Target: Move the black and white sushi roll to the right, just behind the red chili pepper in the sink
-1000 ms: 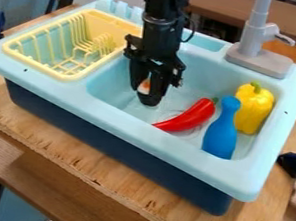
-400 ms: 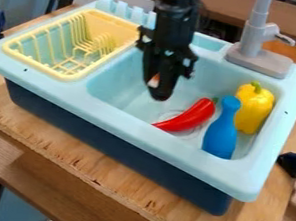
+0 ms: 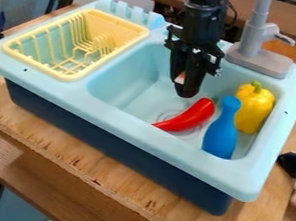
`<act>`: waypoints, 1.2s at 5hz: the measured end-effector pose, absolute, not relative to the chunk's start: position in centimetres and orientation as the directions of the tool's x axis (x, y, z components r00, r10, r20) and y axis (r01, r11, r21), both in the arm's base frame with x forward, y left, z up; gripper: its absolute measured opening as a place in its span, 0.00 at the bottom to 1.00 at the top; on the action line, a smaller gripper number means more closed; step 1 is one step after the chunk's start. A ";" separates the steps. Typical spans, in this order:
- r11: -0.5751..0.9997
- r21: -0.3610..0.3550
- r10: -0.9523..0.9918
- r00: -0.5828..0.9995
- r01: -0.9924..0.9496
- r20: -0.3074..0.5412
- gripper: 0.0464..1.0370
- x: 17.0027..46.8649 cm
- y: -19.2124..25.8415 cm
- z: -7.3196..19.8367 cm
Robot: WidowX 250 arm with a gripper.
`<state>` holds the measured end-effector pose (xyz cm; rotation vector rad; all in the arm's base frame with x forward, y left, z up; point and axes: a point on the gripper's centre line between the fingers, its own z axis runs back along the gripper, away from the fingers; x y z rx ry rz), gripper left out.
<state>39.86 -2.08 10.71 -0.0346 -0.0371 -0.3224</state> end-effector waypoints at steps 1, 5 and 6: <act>0.950 -0.030 -0.311 0.950 0.311 0.010 0.31 39.9 -2.0 9.8; 0.949 -0.061 -0.311 0.950 0.309 -0.021 0.94 39.4 -1.7 9.0; 0.944 -0.049 -0.324 0.944 0.327 0.060 0.96 39.3 -2.7 12.0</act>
